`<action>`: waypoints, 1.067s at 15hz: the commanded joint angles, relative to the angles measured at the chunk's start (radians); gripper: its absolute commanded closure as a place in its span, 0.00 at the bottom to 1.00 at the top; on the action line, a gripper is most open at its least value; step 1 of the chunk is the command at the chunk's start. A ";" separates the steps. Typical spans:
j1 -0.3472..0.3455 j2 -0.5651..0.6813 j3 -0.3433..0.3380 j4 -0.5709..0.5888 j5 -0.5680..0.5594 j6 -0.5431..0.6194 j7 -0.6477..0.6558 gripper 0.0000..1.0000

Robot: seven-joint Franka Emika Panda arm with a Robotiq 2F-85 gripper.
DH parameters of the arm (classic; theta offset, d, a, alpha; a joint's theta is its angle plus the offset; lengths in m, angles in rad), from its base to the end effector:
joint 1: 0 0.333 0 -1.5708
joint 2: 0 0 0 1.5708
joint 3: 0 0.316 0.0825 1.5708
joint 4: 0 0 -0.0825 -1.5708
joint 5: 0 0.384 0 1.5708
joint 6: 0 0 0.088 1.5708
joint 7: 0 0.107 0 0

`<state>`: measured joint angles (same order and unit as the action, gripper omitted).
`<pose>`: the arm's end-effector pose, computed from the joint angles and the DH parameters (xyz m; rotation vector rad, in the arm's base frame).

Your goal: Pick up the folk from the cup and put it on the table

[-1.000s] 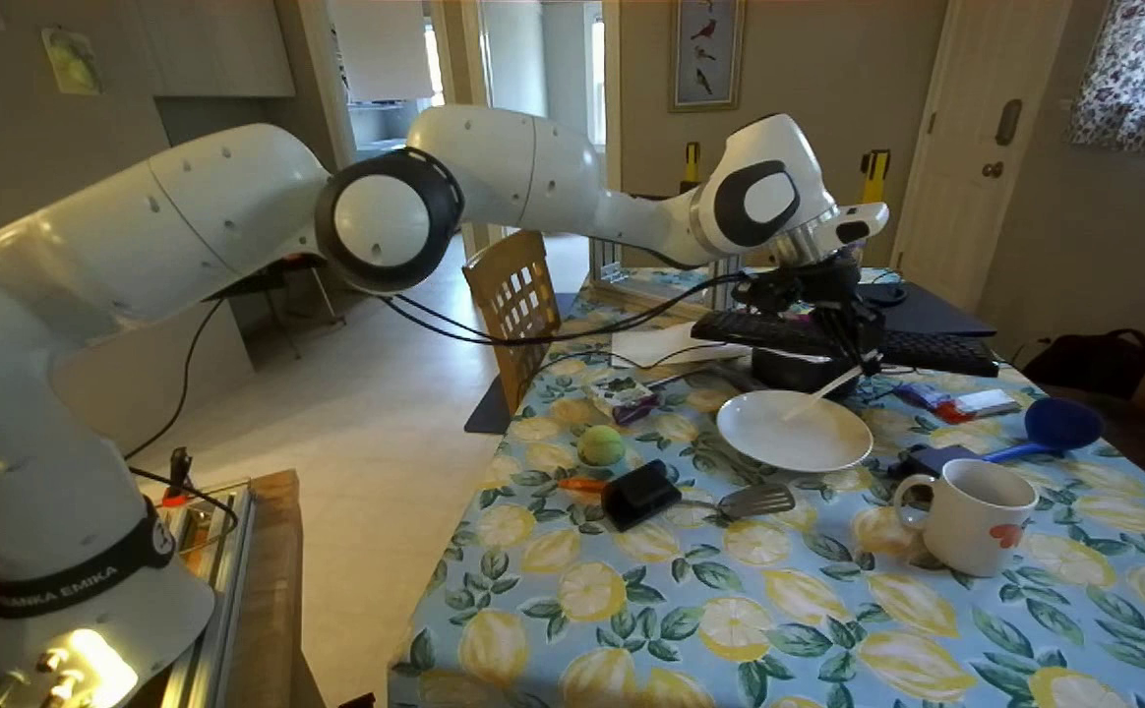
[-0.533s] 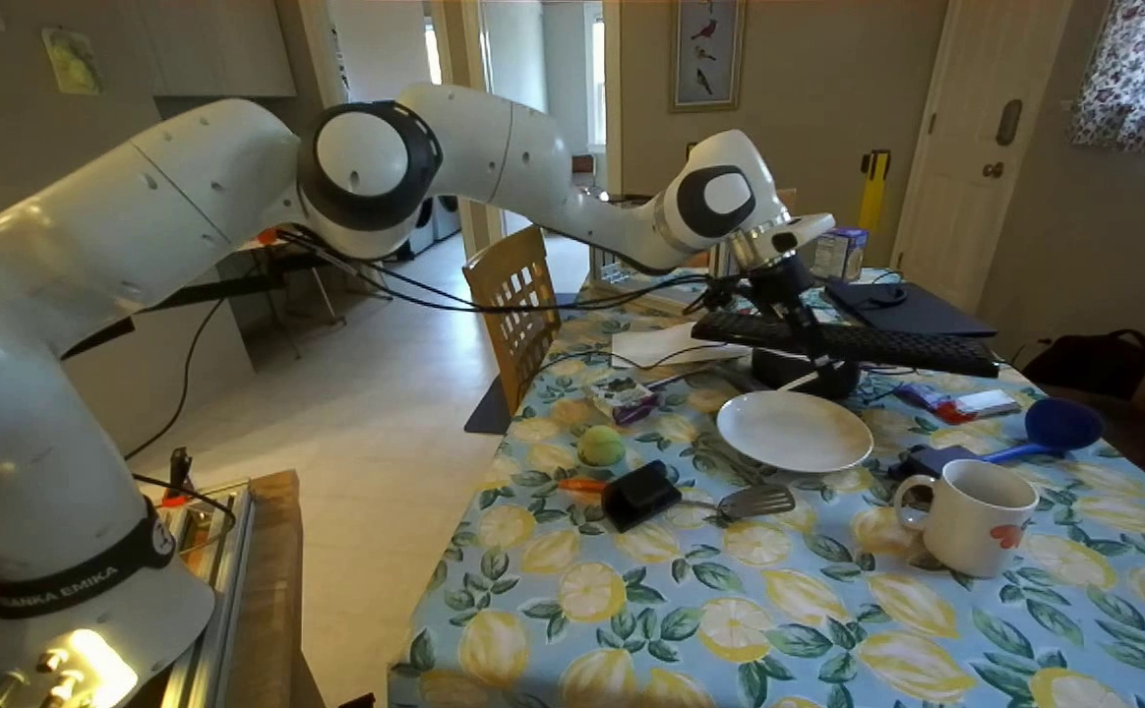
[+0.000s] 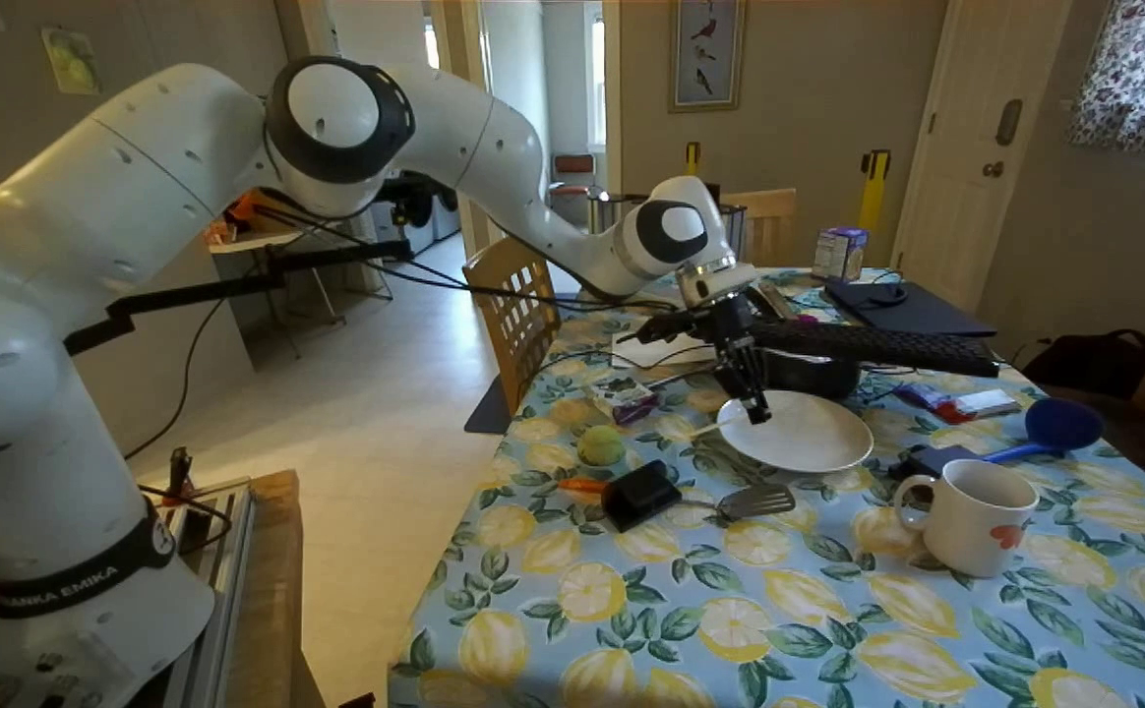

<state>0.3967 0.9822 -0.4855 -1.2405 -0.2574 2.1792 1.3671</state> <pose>0.7583 0.0267 0.2199 2.2391 -1.3775 0.5423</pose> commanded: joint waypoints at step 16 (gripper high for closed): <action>0.066 -0.286 0.072 -0.322 -0.263 0.075 0.226 0.96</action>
<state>0.4228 0.8353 -0.4379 -1.3915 -0.4258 2.2138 1.5051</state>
